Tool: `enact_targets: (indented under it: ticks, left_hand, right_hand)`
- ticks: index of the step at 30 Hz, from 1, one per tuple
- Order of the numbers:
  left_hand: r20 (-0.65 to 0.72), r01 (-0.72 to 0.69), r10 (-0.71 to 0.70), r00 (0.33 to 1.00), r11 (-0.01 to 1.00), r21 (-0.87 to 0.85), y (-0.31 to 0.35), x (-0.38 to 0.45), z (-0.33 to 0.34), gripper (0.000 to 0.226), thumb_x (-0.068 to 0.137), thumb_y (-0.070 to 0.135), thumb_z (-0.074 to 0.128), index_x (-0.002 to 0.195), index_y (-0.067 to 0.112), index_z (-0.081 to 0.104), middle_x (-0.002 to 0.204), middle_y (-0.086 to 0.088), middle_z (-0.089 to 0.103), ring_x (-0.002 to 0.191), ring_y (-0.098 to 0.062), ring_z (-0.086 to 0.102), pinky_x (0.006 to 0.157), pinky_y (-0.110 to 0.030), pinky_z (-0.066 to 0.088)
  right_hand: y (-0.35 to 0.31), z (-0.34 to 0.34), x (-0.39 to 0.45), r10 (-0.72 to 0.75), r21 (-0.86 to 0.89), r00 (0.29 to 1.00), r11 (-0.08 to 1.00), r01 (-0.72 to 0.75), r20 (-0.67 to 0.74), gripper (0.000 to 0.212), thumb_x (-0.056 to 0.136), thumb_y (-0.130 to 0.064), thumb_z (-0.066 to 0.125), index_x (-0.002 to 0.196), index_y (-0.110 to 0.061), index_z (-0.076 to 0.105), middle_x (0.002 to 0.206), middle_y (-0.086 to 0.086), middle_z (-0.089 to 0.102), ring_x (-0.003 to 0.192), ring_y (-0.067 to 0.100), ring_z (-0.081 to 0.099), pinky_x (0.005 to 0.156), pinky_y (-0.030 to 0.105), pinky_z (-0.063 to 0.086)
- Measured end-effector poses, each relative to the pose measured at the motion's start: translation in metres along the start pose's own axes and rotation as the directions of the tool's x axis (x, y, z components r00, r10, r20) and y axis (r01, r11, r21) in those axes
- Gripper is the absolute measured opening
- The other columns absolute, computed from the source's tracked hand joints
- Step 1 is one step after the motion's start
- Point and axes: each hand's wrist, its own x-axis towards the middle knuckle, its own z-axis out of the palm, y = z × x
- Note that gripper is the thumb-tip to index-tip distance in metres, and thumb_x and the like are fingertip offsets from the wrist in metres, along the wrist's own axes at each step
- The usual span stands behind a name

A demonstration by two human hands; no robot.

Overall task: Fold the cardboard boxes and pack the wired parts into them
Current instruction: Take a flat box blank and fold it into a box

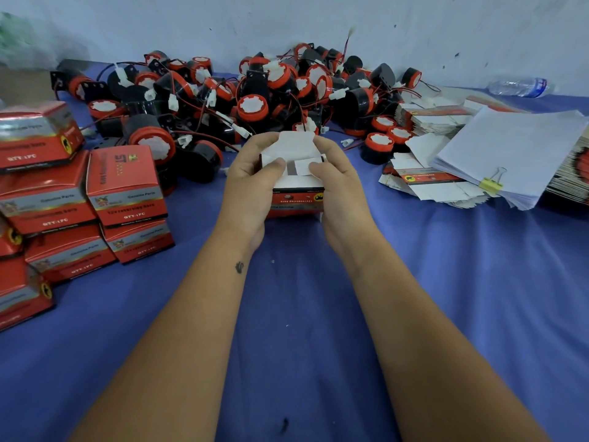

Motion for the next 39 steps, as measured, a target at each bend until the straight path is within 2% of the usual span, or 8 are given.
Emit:
enact_targets:
  ticks: [9, 14, 23, 28, 31, 34, 36, 39]
  left_hand:
    - [0.087, 0.057, -0.055, 0.995, 0.998, -0.019, 0.003, -0.004, -0.002, 0.017, 0.082, 0.019, 0.052, 0.082, 0.018, 0.069, 0.086, 0.0, 0.07, 0.08, -0.016, 0.068, 0.06, -0.03, 0.055]
    - [-0.009, 0.081, -0.081, 0.997, 0.994, 0.07, 0.0, -0.001, 0.001, 0.038, 0.09, 0.006, 0.051, 0.114, 0.034, 0.061, 0.106, 0.003, 0.065, 0.092, -0.015, 0.067, 0.069, -0.028, 0.057]
    - [-0.051, 0.025, -0.012, 0.999, 0.967, 0.252, 0.001, -0.006, 0.005, 0.02, 0.087, 0.022, 0.051, 0.1, 0.033, 0.062, 0.109, 0.001, 0.065, 0.098, -0.014, 0.065, 0.07, -0.026, 0.055]
    - [-0.023, -0.01, 0.056, 0.998, 0.514, 0.858, -0.01, -0.006, -0.002, 0.051, 0.102, 0.046, 0.016, 0.136, 0.024, 0.047, 0.129, -0.01, 0.05, 0.116, -0.03, 0.047, 0.094, -0.04, 0.036]
    - [0.005, -0.029, 0.038, 0.999, 0.651, 0.759, -0.01, -0.009, -0.002, 0.043, 0.104, 0.053, 0.02, 0.134, 0.038, 0.048, 0.116, 0.011, 0.05, 0.103, -0.014, 0.048, 0.082, -0.029, 0.035]
    - [0.049, -0.079, 0.068, 0.996, 0.957, 0.279, -0.002, -0.007, 0.003, 0.035, 0.097, 0.049, 0.034, 0.115, 0.033, 0.059, 0.112, 0.013, 0.064, 0.105, -0.006, 0.061, 0.085, -0.019, 0.048]
    - [0.036, -0.07, 0.067, 0.997, 0.994, 0.079, -0.001, -0.006, 0.001, 0.023, 0.096, 0.035, 0.047, 0.115, 0.029, 0.058, 0.116, 0.007, 0.067, 0.106, -0.011, 0.066, 0.086, -0.027, 0.054]
    - [-0.03, -0.058, 0.063, 0.998, 0.991, 0.121, -0.005, -0.005, -0.002, 0.068, 0.092, 0.008, 0.062, 0.146, 0.033, 0.029, 0.143, 0.011, 0.044, 0.122, -0.006, 0.055, 0.088, -0.021, 0.054]
  right_hand:
    - [-0.002, 0.001, -0.005, -0.005, -0.028, 1.0, 1.0, 0.005, 0.022, 0.013, 0.076, -0.019, 0.052, 0.073, -0.021, 0.064, 0.09, 0.007, 0.064, 0.084, 0.026, 0.058, 0.061, 0.029, 0.046]
    - [-0.001, 0.002, -0.005, -0.045, -0.13, 0.999, 0.991, 0.044, -0.004, 0.033, 0.075, -0.004, 0.052, 0.096, -0.027, 0.064, 0.108, 0.013, 0.063, 0.088, 0.022, 0.062, 0.069, 0.037, 0.056]
    - [0.001, 0.002, -0.007, -0.084, -0.278, 0.991, 0.959, 0.051, -0.109, 0.027, 0.087, -0.006, 0.054, 0.102, -0.028, 0.063, 0.109, 0.0, 0.063, 0.094, 0.016, 0.063, 0.071, 0.031, 0.057]
    - [0.003, -0.001, -0.005, -0.266, -0.679, 0.93, 0.734, 0.025, -0.254, 0.03, 0.099, -0.041, 0.032, 0.097, -0.026, 0.058, 0.099, -0.003, 0.051, 0.103, 0.021, 0.049, 0.075, 0.032, 0.04]
    - [0.001, -0.006, -0.005, -0.137, -0.646, 0.954, 0.76, -0.071, -0.265, 0.047, 0.097, -0.052, 0.024, 0.106, -0.027, 0.063, 0.102, -0.005, 0.059, 0.102, 0.019, 0.054, 0.084, 0.041, 0.047]
    - [-0.004, -0.002, -0.006, -0.132, -0.336, 0.945, 0.942, 0.025, -0.299, 0.027, 0.1, -0.028, 0.044, 0.101, -0.018, 0.069, 0.109, 0.001, 0.065, 0.09, 0.004, 0.059, 0.079, 0.025, 0.049]
    - [-0.008, -0.001, -0.008, -0.212, -0.26, 0.953, 0.953, 0.153, -0.216, 0.024, 0.093, -0.004, 0.051, 0.105, -0.017, 0.068, 0.111, 0.007, 0.063, 0.087, 0.004, 0.059, 0.075, 0.019, 0.05]
    - [-0.006, 0.0, -0.008, -0.29, -0.343, 0.947, 0.911, 0.229, -0.137, 0.05, 0.083, 0.007, 0.053, 0.114, -0.032, 0.06, 0.109, 0.001, 0.064, 0.099, 0.012, 0.062, 0.088, 0.032, 0.055]
